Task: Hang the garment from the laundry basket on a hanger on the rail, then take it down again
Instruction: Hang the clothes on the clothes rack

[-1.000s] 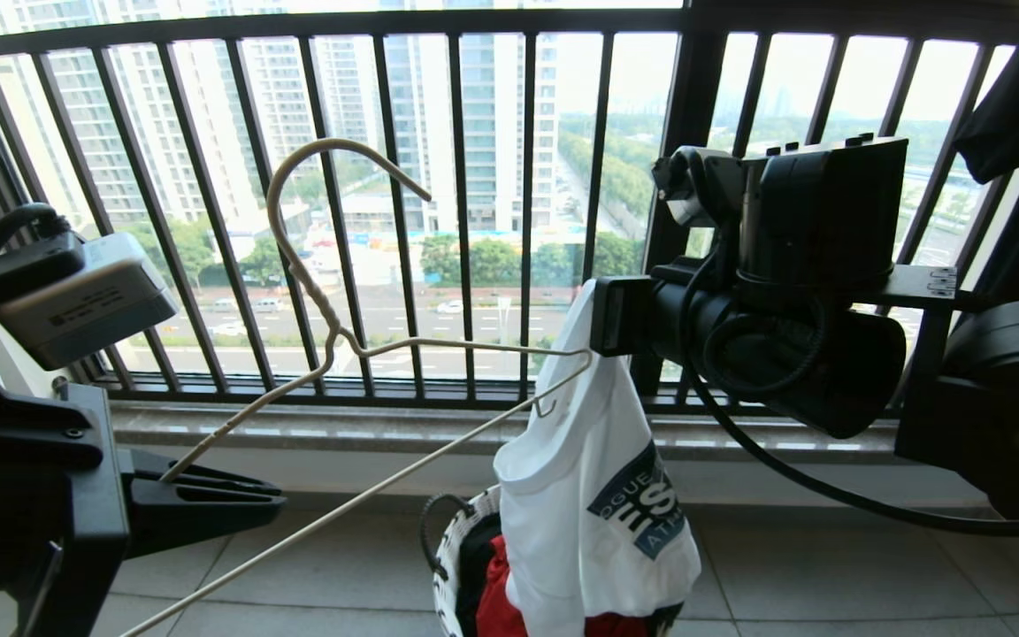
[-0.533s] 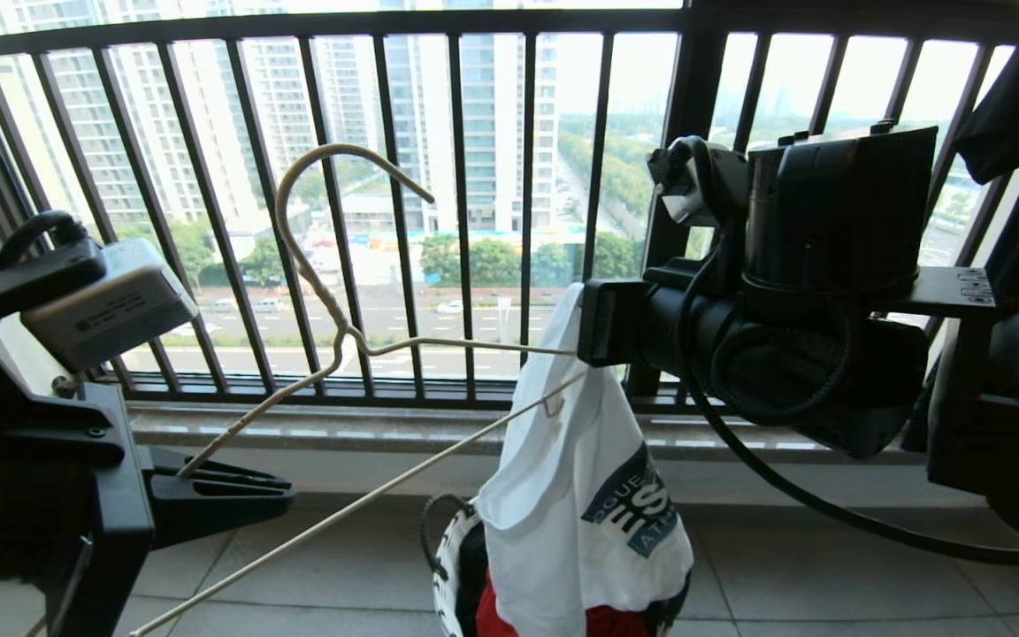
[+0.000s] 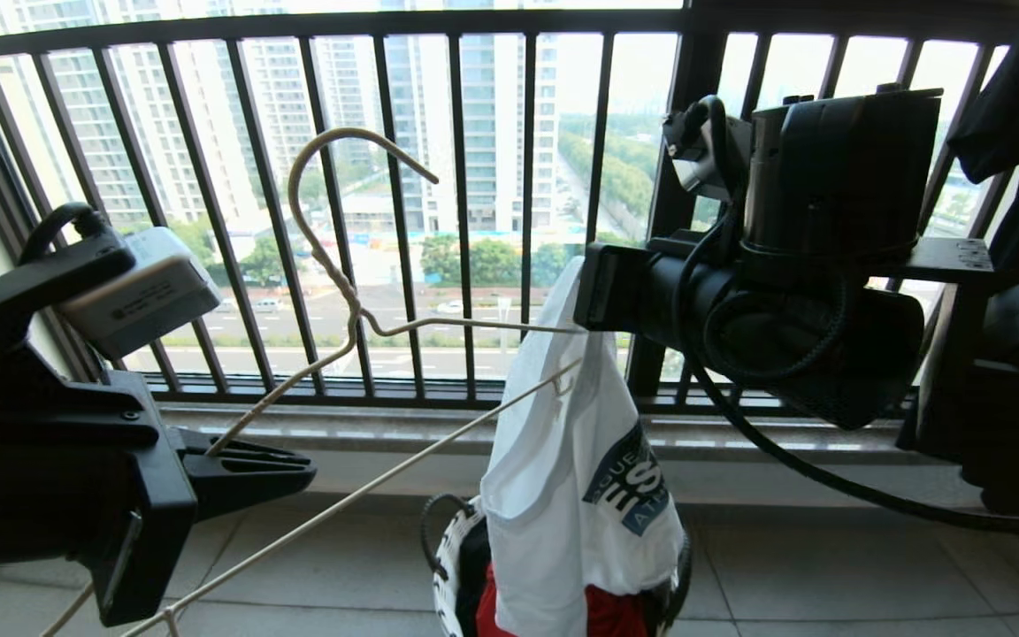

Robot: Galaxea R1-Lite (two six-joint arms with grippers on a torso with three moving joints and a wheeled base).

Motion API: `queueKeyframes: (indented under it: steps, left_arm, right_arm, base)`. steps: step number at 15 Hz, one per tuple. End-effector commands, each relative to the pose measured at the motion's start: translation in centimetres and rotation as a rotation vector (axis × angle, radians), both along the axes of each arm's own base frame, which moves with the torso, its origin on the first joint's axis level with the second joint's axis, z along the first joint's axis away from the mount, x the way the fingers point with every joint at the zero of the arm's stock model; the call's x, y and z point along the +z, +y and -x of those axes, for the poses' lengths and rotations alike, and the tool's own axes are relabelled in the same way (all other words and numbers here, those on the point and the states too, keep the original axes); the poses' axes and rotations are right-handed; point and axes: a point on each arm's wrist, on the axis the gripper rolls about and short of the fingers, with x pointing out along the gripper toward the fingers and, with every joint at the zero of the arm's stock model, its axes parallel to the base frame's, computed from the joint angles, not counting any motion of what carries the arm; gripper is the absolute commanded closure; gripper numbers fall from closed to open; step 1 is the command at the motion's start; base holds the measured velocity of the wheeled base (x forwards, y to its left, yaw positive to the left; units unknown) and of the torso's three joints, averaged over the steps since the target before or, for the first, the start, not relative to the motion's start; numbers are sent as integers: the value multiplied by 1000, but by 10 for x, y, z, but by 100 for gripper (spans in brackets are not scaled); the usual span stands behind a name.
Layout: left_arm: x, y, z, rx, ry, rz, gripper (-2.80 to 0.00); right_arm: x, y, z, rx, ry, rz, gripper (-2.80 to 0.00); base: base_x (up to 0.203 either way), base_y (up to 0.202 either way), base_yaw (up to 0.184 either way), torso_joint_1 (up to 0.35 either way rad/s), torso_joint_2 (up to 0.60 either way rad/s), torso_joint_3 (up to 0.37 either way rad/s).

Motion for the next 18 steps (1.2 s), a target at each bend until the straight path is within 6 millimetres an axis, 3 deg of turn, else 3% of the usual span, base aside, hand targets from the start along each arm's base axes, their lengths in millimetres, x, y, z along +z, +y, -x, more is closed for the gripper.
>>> queueKeyframes:
  steps: [1, 8, 12, 18]
  left_arm:
    - [-1, -1, -5, 66, -34, -24, 0]
    - [3, -12, -20, 154, -85, 63, 0]
    - [-6, -32, -22, 108, -41, 66, 0]
    - [-22, -66, -37, 288, -163, 31, 0]
  right_arm:
    - [3, -6, -11, -45, -4, -5, 0]
    - [11, -15, -19, -91, 10, -23, 0]
    - [16, -13, -17, -93, 54, -55, 0]
    - [21, -8, -14, -81, 49, -75, 0]
  base:
    - [0, 0, 0, 0, 0, 0]
    - [0, 0, 0, 0, 0, 0]
    - [0, 0, 0, 0, 0, 0]
    - [0, 0, 0, 0, 0, 0]
